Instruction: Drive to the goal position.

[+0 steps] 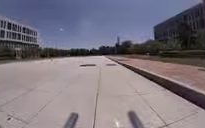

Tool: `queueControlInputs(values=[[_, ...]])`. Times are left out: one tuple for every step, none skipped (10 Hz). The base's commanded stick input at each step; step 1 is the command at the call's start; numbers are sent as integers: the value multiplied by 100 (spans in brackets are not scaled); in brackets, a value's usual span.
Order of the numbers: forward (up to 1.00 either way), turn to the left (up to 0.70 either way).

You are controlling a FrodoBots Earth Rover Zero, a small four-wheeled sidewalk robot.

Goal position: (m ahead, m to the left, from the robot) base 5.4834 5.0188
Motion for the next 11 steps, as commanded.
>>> queueControlInputs(values=[[85,0],[85,0],[85,0],[85,0],[85,0],[85,0],[85,0],[85,0],[85,0],[85,0],[85,0]])
